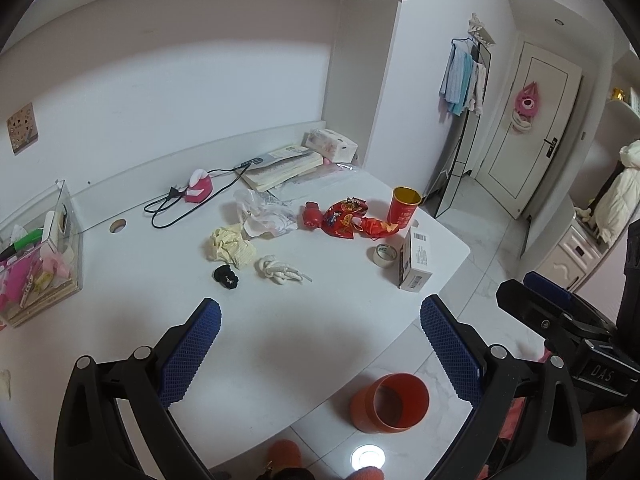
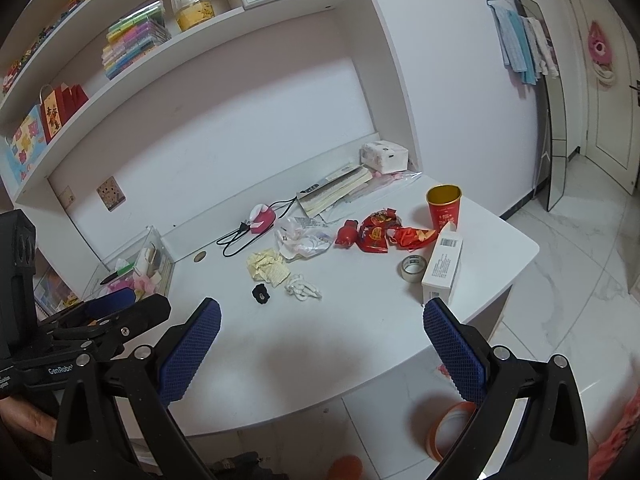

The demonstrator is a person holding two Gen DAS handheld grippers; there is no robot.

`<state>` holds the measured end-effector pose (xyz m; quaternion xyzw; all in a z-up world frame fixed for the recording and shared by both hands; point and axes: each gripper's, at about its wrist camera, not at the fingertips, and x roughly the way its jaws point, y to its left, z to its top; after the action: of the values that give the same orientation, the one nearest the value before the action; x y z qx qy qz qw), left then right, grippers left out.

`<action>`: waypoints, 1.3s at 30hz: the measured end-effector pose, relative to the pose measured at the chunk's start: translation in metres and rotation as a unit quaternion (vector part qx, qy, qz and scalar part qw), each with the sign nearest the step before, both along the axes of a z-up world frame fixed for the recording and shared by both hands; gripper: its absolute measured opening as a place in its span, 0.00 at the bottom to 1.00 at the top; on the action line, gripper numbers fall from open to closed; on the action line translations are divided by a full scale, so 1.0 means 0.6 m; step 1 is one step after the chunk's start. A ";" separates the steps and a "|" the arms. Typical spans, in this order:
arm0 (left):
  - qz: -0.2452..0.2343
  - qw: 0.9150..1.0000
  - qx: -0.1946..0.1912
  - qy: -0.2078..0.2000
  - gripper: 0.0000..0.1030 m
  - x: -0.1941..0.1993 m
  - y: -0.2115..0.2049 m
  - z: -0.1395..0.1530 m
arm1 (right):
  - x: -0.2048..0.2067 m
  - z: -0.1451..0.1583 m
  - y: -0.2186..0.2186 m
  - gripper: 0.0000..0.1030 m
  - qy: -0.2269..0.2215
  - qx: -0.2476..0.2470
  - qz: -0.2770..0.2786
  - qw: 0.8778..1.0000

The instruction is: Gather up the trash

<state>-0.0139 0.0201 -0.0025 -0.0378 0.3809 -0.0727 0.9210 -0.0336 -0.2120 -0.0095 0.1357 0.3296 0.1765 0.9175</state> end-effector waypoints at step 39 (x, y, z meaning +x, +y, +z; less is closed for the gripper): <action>0.003 1.000 0.013 0.007 0.95 -0.003 0.000 -0.016 | 0.009 0.003 -0.003 0.96 0.005 0.003 0.004 1.000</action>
<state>-0.0156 0.0202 -0.0118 -0.0279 0.3877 -0.0644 0.9191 -0.0283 -0.2139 -0.0076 0.1386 0.3343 0.1803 0.9146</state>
